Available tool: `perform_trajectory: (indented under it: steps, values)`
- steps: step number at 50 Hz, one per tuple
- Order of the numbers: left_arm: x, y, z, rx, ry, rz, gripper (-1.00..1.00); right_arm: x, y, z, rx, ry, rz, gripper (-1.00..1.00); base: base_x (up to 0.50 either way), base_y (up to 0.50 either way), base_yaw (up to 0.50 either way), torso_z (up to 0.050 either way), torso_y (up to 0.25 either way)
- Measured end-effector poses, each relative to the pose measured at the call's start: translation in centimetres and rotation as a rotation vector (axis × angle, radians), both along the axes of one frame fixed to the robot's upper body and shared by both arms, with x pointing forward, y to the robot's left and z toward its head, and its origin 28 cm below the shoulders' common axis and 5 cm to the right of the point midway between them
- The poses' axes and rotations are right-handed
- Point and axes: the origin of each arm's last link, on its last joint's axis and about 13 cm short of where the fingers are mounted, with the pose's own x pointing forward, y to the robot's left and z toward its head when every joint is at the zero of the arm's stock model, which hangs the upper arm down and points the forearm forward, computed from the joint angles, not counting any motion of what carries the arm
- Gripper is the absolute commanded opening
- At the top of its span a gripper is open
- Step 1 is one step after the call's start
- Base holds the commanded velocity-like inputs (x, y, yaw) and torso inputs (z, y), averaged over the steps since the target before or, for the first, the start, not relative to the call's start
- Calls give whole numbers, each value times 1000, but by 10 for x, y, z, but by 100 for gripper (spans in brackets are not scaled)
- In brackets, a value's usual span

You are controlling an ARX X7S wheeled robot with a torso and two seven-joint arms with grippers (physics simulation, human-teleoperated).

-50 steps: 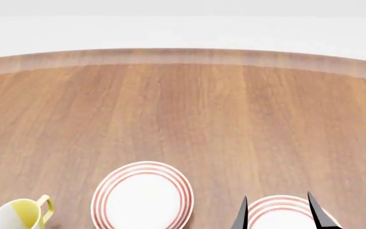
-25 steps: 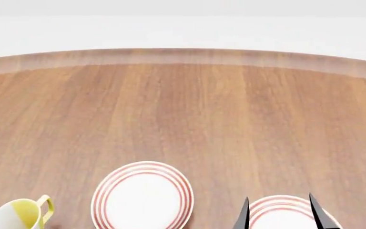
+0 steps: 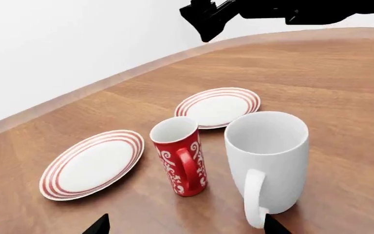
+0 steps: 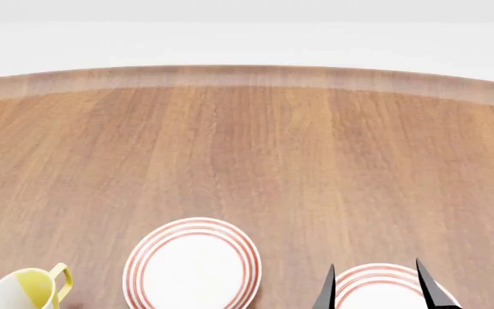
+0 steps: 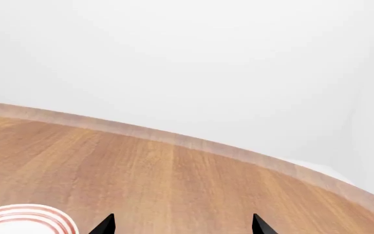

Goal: Put the white mug on the left plate.

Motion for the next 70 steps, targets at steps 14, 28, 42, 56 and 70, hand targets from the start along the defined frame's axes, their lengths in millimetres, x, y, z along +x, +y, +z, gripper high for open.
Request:
perform_trajectory:
  steps: [14,28,42,56,70]
  values:
    - [17,-6,-8,11,27,-50,100,0,0,4,2,-7,-3,100,0,0,0,0,0]
    - [27,-12,-16,27,46,-102,100,0,-1,13,0,-25,-9,100,0,0,0,0,0]
    - [33,-19,-23,-3,45,-145,100,-1,-1,16,-3,-28,-10,100,0,0,0,0,0]
    - [39,-25,-25,-43,45,-173,100,-1,-1,16,-2,-28,-11,100,0,0,0,0,0]
    - [44,-30,-29,-62,81,-187,100,0,-1,16,0,-28,-11,100,0,0,0,0,0]
